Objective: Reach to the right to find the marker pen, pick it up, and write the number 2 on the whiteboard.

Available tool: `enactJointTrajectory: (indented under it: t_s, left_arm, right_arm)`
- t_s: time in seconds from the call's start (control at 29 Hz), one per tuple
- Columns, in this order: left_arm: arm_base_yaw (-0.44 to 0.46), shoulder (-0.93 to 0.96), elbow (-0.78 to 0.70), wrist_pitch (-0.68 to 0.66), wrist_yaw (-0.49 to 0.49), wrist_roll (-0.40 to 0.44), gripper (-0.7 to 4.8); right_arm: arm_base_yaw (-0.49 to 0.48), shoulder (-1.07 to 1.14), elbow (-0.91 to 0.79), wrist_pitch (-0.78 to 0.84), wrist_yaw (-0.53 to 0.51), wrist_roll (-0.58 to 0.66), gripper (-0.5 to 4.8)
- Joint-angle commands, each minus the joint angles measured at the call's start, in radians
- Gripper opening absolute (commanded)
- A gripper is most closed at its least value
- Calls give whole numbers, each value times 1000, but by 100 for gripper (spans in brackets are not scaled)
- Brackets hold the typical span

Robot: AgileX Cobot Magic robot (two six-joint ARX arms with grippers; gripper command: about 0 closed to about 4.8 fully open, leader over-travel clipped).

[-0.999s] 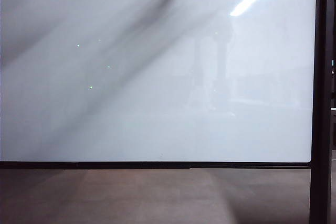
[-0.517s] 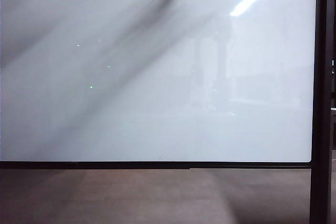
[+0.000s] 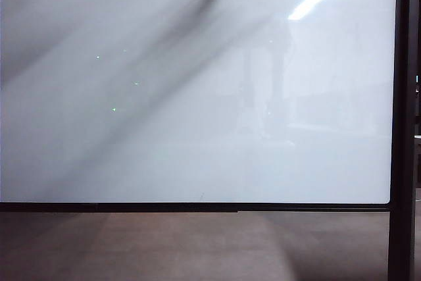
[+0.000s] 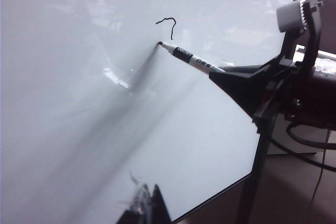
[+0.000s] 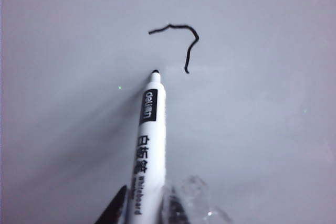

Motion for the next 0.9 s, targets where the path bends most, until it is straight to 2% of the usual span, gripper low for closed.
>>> enactJointTrajectory:
  t_s: [0.03,0.9]
  left_arm:
    - [2,-2,3,9,5,1,-5]
    - [2,-2,3,9,5,1,-5]
  right_arm:
    - [1,-2,7,26,-2,0,39]
    - [1,-2,7,23,45,1,39]
